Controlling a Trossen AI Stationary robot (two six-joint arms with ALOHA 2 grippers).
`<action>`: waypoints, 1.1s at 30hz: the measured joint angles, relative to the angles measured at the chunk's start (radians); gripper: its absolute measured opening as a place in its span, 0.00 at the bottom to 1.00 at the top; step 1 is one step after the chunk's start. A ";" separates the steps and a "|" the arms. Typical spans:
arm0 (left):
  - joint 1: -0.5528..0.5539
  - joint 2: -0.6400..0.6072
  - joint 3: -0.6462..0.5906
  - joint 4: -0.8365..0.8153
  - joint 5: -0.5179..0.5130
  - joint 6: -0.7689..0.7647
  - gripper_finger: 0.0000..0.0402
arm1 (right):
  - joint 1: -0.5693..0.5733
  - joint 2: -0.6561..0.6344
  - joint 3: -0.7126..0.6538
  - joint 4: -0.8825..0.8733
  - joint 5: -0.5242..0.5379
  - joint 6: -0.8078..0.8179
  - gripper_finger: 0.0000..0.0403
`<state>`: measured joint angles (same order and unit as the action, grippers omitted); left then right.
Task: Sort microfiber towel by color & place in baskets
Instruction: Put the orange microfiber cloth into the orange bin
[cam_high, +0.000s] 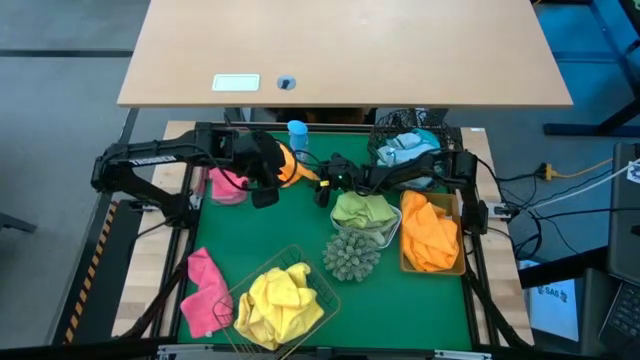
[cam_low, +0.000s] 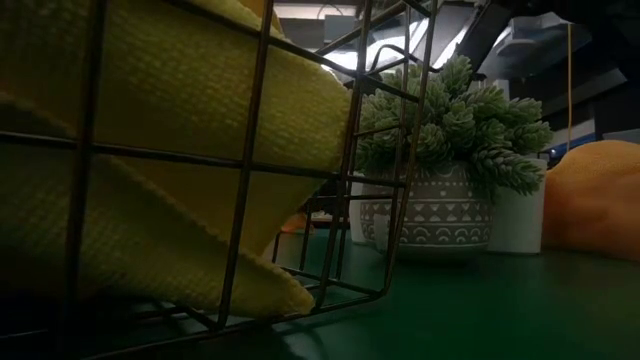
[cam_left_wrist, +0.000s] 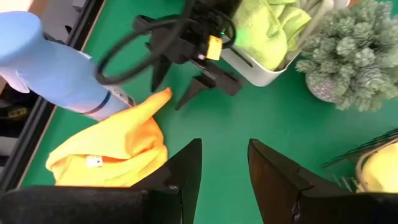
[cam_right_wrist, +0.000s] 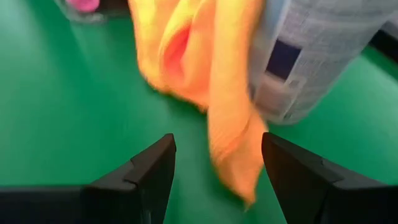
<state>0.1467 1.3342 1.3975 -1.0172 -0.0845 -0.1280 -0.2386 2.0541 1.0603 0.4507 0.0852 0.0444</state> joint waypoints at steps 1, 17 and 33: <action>0.003 0.000 -0.001 -0.001 0.000 0.005 0.31 | 0.001 0.002 0.000 -0.006 -0.005 0.002 0.59; 0.019 0.000 -0.001 -0.004 -0.002 0.033 0.31 | -0.004 0.001 0.000 0.034 0.000 0.001 0.03; -0.080 -0.138 -0.003 -0.110 -0.028 -0.075 0.31 | -0.003 -0.076 -0.002 -0.002 -0.204 0.036 0.01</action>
<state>0.0670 1.1957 1.3945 -1.1269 -0.1123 -0.2031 -0.2417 1.9778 1.0588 0.4489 -0.1191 0.0809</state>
